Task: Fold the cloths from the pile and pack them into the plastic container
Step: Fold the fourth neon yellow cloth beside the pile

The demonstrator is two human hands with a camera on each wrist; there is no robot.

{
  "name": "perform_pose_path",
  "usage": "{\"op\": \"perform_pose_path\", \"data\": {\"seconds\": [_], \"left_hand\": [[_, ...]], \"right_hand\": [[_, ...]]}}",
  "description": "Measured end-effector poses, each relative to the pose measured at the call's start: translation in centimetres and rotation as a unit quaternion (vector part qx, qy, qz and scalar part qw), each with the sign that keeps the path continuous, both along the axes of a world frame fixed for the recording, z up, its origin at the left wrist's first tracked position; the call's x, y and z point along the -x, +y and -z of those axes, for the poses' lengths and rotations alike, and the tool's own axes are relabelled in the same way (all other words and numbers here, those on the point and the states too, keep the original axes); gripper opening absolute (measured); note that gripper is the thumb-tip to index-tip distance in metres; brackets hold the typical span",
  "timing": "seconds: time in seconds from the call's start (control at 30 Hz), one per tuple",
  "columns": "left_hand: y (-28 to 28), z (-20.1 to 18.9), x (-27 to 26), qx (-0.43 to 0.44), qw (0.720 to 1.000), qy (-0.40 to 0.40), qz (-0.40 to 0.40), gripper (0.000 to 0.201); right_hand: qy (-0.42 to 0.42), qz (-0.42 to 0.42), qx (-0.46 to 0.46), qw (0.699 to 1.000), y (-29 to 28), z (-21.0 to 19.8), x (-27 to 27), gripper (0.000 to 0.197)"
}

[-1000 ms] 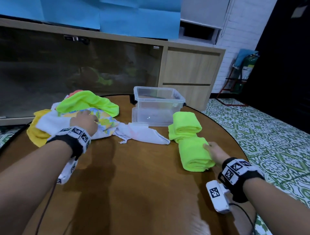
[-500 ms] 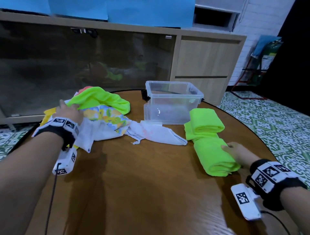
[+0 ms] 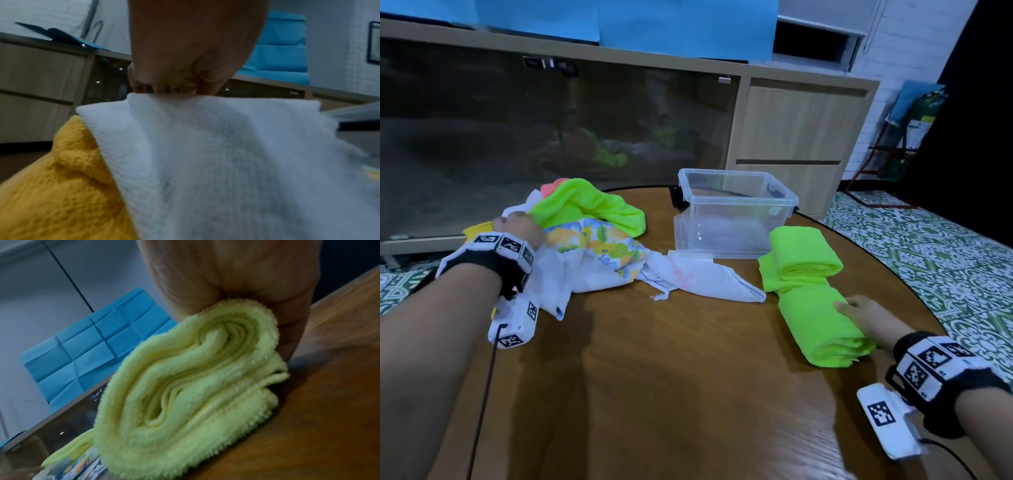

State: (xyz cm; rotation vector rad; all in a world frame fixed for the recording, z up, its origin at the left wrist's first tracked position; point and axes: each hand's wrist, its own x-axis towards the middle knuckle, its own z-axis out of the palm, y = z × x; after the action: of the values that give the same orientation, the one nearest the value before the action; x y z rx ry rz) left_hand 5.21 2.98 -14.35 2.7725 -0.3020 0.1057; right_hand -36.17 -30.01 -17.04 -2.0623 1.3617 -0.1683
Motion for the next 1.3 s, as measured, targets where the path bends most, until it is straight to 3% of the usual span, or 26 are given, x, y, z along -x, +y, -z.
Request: {"op": "perform_pose_path", "data": {"seconds": [0.1, 0.17, 0.3, 0.43, 0.63, 0.83, 0.97, 1.07, 1.2, 1.3], "left_hand": [[0.0, 0.1, 1.0, 0.039, 0.998, -0.039, 0.013, 0.037], [-0.2, -0.5, 1.7, 0.085, 0.994, -0.056, 0.030, 0.031], [-0.5, -2.7, 3.9, 0.096, 0.990, -0.098, 0.022, 0.016], [-0.6, -2.4, 4.7, 0.032, 0.996, -0.074, 0.048, 0.037], [-1.0, -3.2, 4.1, -0.107, 0.991, -0.052, 0.060, 0.022], [-0.8, -1.4, 3.5, -0.108, 0.990, 0.007, 0.089, 0.029], [-0.8, -0.3, 3.7, -0.123, 0.990, -0.048, 0.059, 0.029], [-1.1, -1.2, 3.4, -0.076, 0.995, -0.023, 0.064, 0.025], [-0.7, -2.6, 3.6, 0.084, 0.994, -0.029, 0.062, 0.017], [-1.2, -3.2, 6.3, 0.178, 0.980, -0.032, 0.083, 0.023]], "right_hand": [[-0.002, -0.001, 0.000, 1.000, 0.2, -0.1, -0.3, 0.046], [0.003, -0.002, 0.006, 1.000, 0.6, -0.3, -0.3, 0.047], [0.016, -0.005, 0.022, 1.000, 1.2, -0.6, -0.4, 0.049], [0.013, -0.013, 0.025, 1.000, 1.4, -0.7, -0.5, 0.048], [0.009, -0.019, 0.032, 0.999, 1.2, -0.4, -0.4, 0.046], [0.015, -0.024, 0.034, 0.999, 0.7, -0.1, -0.4, 0.045], [0.015, -0.026, 0.034, 0.999, 0.5, 0.0, -0.5, 0.043], [0.015, -0.029, 0.038, 0.999, 0.4, 0.1, -0.4, 0.042], [0.043, -0.043, 0.048, 0.997, 0.6, -0.2, -0.5, 0.045], [0.111, -0.052, 0.088, 0.989, 0.6, -1.5, -0.2, 0.046]]}}
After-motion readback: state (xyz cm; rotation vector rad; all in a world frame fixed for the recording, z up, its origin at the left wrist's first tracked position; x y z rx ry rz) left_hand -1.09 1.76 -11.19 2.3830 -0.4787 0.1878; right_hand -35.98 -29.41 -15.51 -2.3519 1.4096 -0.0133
